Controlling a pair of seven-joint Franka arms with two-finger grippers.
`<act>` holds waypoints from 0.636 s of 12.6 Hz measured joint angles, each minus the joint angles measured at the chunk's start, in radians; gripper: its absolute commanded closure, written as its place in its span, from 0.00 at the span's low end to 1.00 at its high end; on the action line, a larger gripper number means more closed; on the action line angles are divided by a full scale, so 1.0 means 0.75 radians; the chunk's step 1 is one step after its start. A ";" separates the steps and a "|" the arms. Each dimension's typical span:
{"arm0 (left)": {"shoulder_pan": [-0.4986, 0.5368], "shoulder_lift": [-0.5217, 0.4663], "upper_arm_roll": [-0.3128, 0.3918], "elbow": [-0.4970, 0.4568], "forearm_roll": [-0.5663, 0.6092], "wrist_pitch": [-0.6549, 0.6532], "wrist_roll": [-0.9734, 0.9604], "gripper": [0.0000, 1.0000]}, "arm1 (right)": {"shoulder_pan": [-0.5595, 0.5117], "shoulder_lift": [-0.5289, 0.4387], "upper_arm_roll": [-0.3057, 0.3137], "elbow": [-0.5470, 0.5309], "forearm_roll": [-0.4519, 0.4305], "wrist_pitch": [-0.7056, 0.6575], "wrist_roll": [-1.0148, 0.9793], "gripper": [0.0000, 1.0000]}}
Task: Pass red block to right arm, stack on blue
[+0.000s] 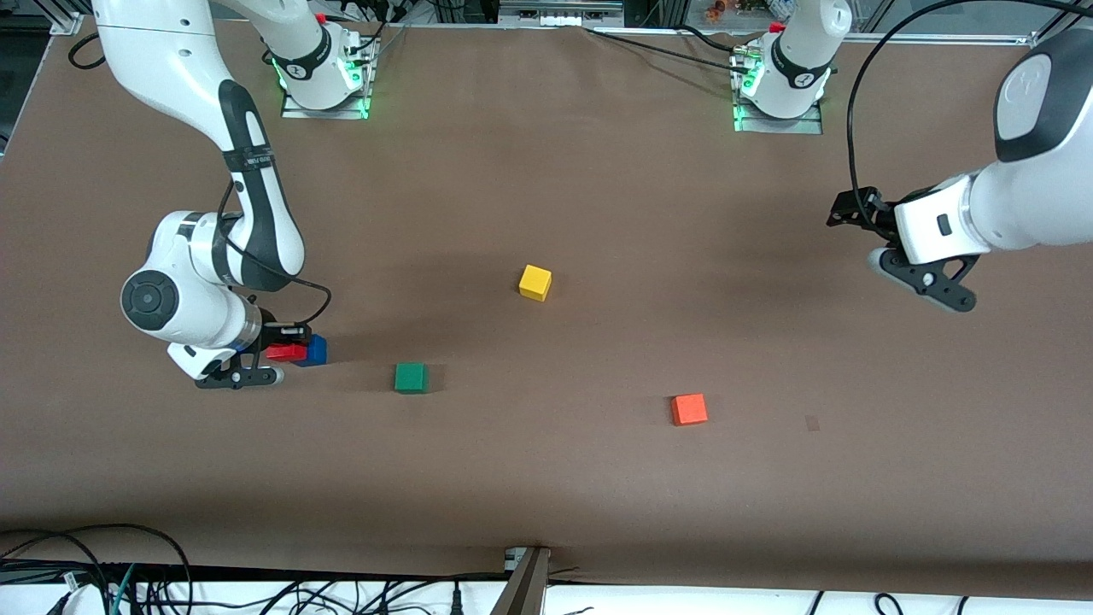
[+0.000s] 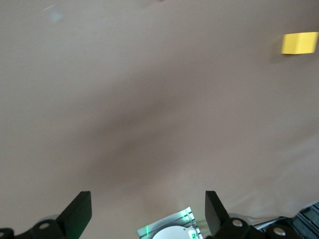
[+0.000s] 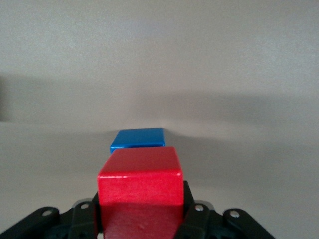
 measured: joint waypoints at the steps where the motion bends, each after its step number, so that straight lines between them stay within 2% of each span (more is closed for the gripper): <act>1: -0.027 -0.040 0.017 -0.039 0.050 0.041 -0.038 0.00 | 0.004 -0.002 0.001 -0.007 0.000 0.009 0.000 0.86; 4: -0.053 -0.131 0.034 -0.148 0.130 0.168 -0.098 0.00 | 0.022 -0.010 0.003 -0.023 0.000 0.031 0.001 0.86; 8: -0.038 -0.193 0.062 -0.184 0.157 0.304 -0.323 0.00 | 0.031 -0.011 0.003 -0.045 0.000 0.055 0.002 0.86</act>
